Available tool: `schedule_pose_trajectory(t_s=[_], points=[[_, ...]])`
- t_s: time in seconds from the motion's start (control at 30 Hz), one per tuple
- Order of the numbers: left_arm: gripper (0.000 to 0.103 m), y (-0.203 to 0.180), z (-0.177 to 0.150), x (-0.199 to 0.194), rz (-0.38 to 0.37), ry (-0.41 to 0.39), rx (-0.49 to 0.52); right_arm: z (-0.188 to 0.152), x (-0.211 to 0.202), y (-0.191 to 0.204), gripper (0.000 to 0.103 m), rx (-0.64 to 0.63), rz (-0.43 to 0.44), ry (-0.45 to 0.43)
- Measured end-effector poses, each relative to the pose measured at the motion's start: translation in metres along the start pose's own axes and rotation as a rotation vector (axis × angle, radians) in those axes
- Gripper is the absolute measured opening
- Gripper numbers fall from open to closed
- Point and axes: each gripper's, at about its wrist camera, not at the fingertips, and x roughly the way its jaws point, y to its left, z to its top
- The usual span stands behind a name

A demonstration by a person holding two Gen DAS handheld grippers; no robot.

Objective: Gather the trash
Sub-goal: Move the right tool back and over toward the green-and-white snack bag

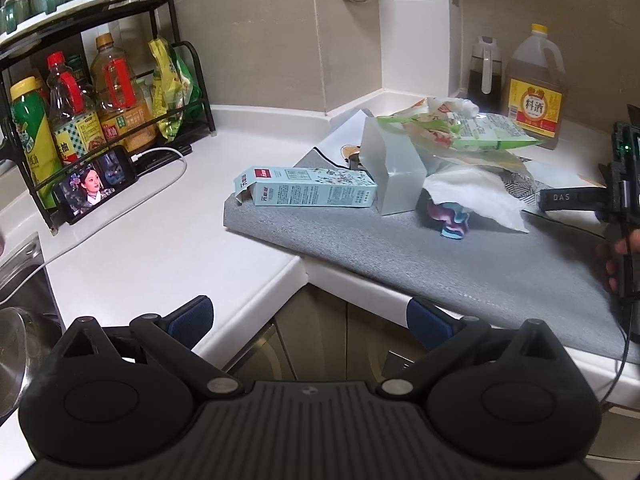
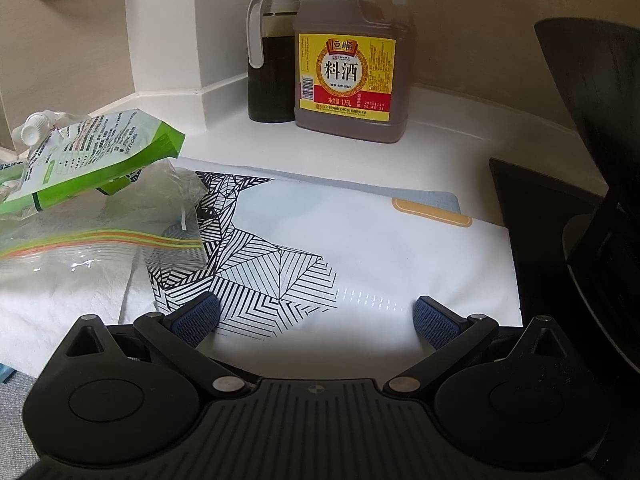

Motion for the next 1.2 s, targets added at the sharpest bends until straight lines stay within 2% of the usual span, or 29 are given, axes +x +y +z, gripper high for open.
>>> schedule_pose_trajectory(t_s=[0.07,0.2,0.33,0.43,0.53,0.67,0.8,1.2], points=[[0.103,-0.001,-0.002,-0.004,0.009,-0.003,0.006,-0.008,-0.017,0.001,0.103,-0.017,0.042,-0.024],[0.103,-0.001,-0.006,-0.007,-0.021,0.015,-0.004,-0.03,-0.092,0.01,0.103,-0.066,0.086,-0.163],[0.103,-0.004,-0.012,-0.009,-0.048,0.011,-0.001,-0.056,-0.176,0.017,0.103,-0.094,0.222,-0.265],[0.103,-0.006,-0.018,-0.015,-0.056,-0.004,0.004,-0.076,-0.221,0.022,0.103,-0.109,0.265,-0.298],[0.103,-0.006,-0.022,-0.02,-0.074,-0.029,-0.008,-0.09,-0.25,0.024,0.103,-0.126,0.295,-0.321],[0.103,-0.01,-0.024,-0.026,-0.103,-0.031,-0.006,-0.095,-0.265,0.022,0.103,-0.166,0.292,-0.341],[0.103,-0.017,-0.028,-0.034,-0.13,-0.003,0.016,-0.095,-0.271,0.02,0.103,-0.153,0.311,-0.319],[0.103,-0.018,-0.031,-0.044,-0.176,0.005,0.01,-0.102,-0.276,0.027,0.103,-0.189,0.274,-0.318]])
